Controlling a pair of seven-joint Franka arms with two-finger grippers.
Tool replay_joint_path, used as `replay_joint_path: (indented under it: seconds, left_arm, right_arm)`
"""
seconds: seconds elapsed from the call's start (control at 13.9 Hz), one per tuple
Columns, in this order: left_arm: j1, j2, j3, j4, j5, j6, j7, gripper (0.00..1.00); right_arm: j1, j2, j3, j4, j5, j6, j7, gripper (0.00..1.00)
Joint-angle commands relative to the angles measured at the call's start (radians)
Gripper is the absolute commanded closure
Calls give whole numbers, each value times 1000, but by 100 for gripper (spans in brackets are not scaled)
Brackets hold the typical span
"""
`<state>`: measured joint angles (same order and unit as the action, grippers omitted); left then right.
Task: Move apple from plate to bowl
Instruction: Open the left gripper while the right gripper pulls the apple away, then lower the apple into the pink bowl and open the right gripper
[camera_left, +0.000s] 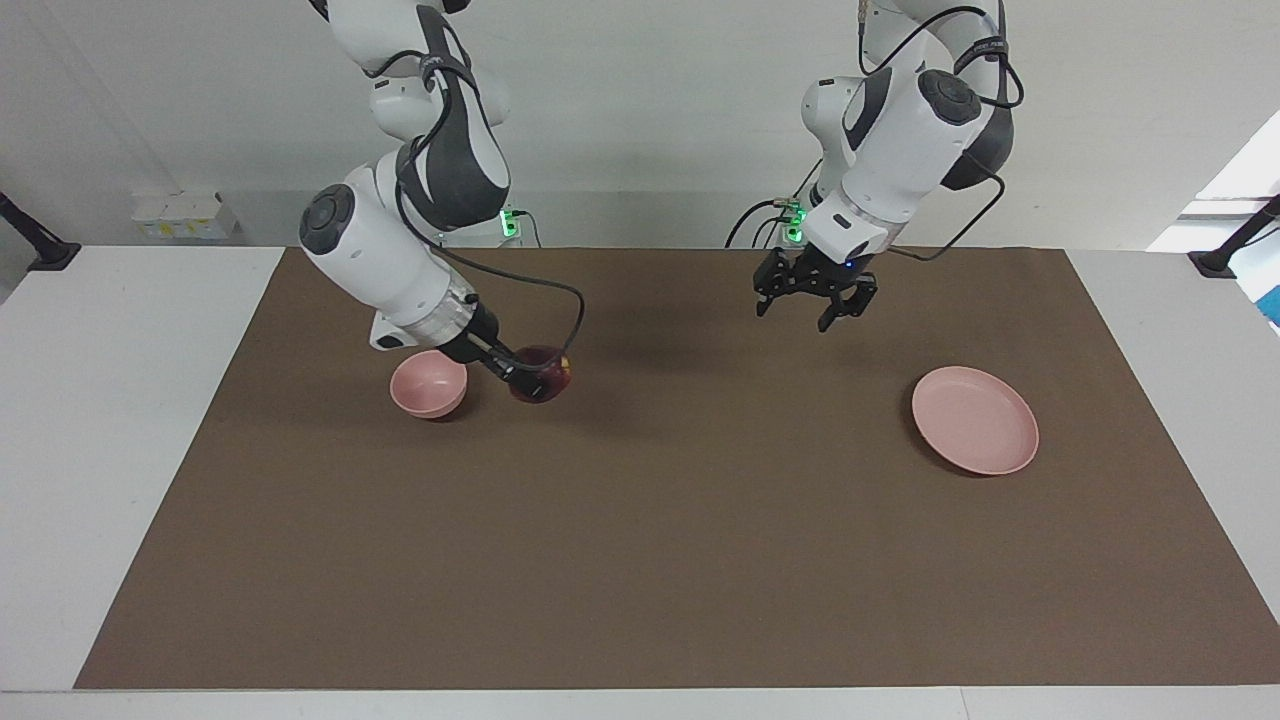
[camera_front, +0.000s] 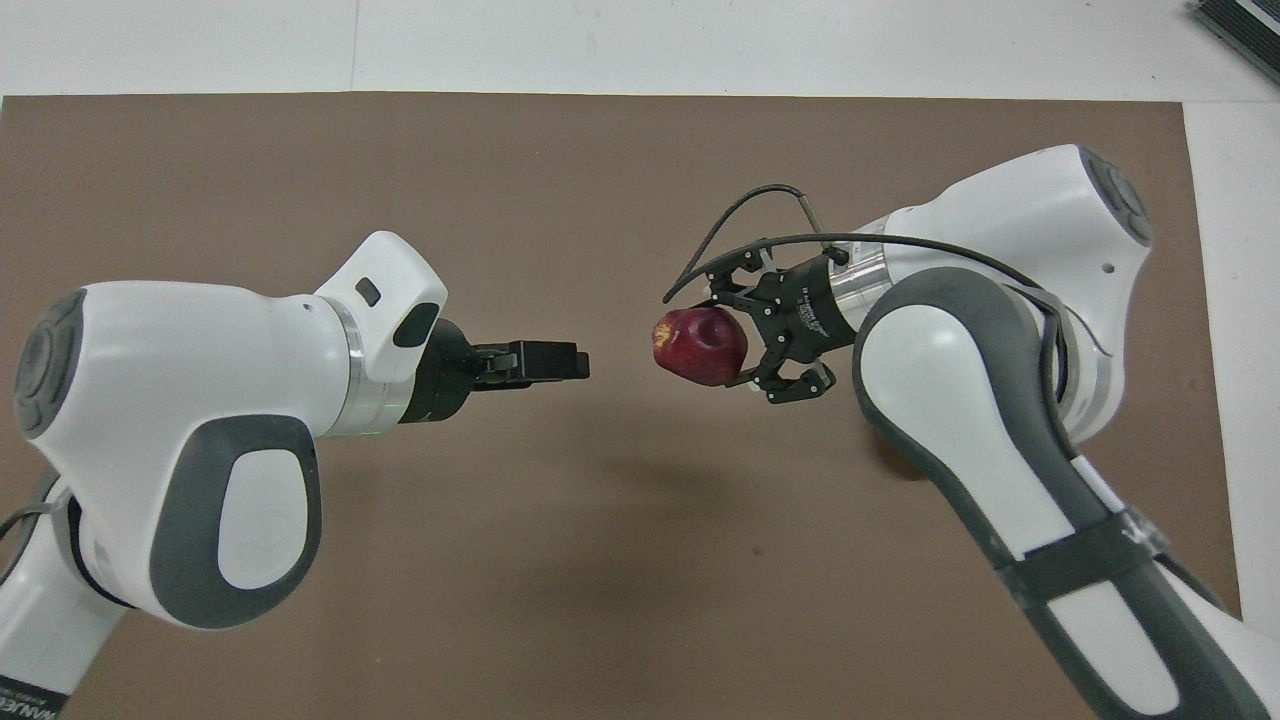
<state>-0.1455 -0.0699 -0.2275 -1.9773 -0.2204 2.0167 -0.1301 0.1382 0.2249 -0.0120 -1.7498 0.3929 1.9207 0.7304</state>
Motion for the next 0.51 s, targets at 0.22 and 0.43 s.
replay_joint_path:
  seconds: [0.22, 0.43]
  left_arm:
    - [67, 27, -6, 89, 217, -104, 1, 0]
    - [89, 39, -4, 158, 243, -163, 49, 0]
  right_arm:
    - [-97, -87, 9, -206, -233, 32, -229, 100]
    - [-109, -166, 9, -377, -302, 147, -285, 100]
